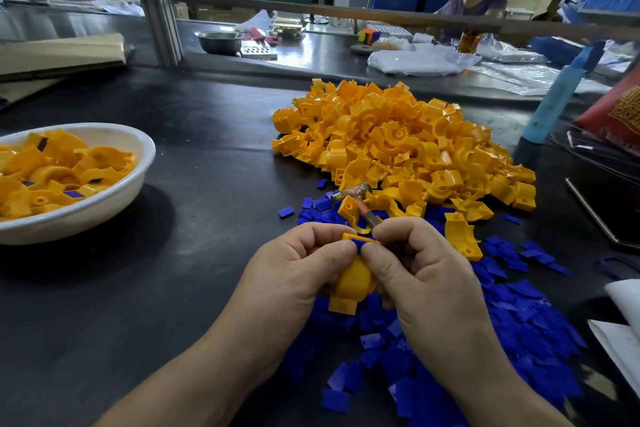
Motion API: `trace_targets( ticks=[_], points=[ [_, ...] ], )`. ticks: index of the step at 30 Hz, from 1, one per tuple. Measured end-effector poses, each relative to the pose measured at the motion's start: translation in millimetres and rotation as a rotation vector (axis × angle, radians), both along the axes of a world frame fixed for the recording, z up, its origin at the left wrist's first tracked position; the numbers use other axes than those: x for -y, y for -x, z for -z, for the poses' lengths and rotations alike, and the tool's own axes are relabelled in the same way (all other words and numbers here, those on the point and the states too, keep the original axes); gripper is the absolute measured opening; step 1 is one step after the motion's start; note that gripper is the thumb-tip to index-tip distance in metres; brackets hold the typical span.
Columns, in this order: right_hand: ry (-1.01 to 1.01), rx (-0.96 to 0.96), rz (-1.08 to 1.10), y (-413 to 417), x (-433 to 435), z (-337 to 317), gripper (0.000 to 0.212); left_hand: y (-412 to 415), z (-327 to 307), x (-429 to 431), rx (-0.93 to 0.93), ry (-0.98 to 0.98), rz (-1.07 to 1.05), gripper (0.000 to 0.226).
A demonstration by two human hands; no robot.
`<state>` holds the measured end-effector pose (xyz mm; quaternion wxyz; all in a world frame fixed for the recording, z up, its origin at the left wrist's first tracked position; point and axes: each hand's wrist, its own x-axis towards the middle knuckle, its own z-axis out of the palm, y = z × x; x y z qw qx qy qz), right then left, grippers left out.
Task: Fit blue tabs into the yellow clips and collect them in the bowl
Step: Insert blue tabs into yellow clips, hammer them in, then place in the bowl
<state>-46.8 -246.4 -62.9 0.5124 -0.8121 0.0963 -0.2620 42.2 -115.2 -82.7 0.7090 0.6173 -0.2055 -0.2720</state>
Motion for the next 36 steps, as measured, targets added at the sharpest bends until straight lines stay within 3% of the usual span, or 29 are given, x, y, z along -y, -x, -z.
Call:
trace_targets(
  ticks=[4,7,17,19,22,26,30,33,36],
  points=[
    [-0.109,-0.031,-0.014,-1,3,2,0.025,0,1,0,-0.001,-0.005,-0.021,0.034],
    [-0.165,-0.025,-0.092,-1,2,1,0.022,0,0,0,-0.006,-0.008,-0.021,0.03],
    [-0.143,0.002,-0.155,3,1,-4,0.015,7,-11,-2,0.077,-0.056,-0.021,0.025],
    [0.012,0.007,-0.102,3,1,-4,0.014,5,-14,-3,0.094,-0.066,-0.048,0.015],
    [0.495,0.037,0.09,4,12,-2,0.018,-13,-16,-11,0.116,-0.115,-0.206,0.012],
    [0.834,-0.186,0.258,4,28,2,0.026,-37,-21,-26,0.124,-0.172,-0.387,0.011],
    [0.924,-0.547,0.263,3,31,8,0.039,-55,-15,-33,0.164,-0.298,-0.501,0.013],
    [0.912,-0.626,0.256,1,32,7,0.042,-63,-7,-36,0.218,-0.474,-0.447,0.016],
    [0.915,-0.649,0.261,1,31,6,0.04,-65,-2,-37,0.439,-0.711,-0.421,0.02]
  ],
)
